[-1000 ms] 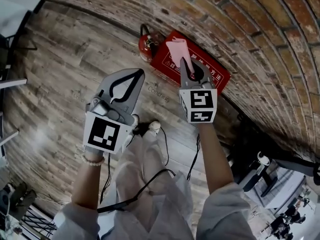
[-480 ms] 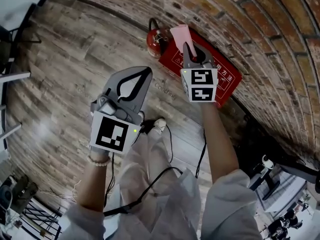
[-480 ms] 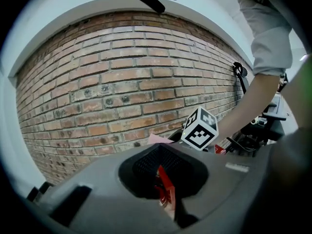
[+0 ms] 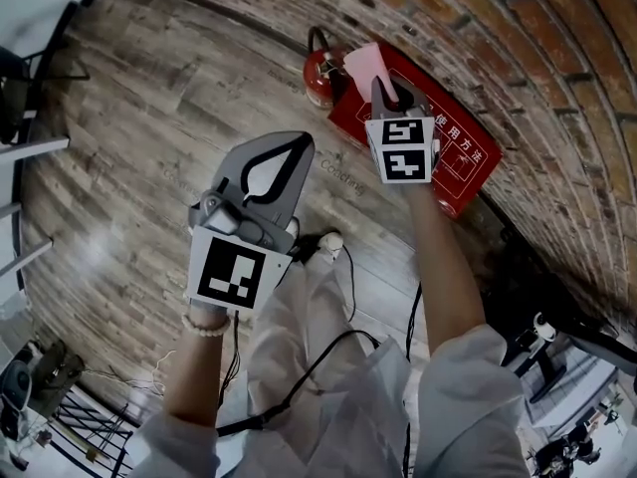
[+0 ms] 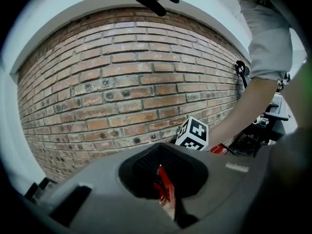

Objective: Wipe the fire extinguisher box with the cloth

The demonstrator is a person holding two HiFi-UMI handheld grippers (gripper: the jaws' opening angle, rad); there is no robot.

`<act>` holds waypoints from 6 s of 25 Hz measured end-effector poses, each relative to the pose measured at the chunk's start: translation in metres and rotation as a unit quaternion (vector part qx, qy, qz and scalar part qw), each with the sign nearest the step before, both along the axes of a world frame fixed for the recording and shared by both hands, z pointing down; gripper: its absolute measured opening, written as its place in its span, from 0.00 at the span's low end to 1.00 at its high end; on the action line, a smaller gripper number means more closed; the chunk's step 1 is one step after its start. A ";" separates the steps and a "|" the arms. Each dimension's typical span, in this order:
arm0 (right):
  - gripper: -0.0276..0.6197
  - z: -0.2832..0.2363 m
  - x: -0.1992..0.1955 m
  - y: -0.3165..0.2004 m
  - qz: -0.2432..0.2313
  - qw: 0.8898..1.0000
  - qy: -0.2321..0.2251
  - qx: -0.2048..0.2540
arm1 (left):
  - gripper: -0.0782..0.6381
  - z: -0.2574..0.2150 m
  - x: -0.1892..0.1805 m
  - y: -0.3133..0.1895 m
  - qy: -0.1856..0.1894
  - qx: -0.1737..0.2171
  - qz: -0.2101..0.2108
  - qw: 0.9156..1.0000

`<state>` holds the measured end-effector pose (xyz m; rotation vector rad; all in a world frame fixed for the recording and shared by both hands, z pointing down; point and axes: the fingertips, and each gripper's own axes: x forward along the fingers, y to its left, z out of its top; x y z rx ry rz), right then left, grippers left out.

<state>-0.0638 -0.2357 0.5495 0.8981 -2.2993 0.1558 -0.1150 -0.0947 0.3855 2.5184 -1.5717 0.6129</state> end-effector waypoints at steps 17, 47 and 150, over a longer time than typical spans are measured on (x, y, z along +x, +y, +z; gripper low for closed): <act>0.07 0.038 0.015 -0.016 0.018 0.999 0.034 -0.010 | 0.11 0.021 0.014 -0.002 0.000 -0.018 0.012 1.000; 0.07 0.038 0.116 -0.015 0.094 0.995 0.035 -0.015 | 0.11 0.025 0.082 -0.015 -0.001 -0.026 0.086 0.996; 0.07 0.044 -0.004 0.047 0.021 0.998 0.049 -0.021 | 0.11 0.032 0.018 0.003 -0.003 -0.040 0.062 0.997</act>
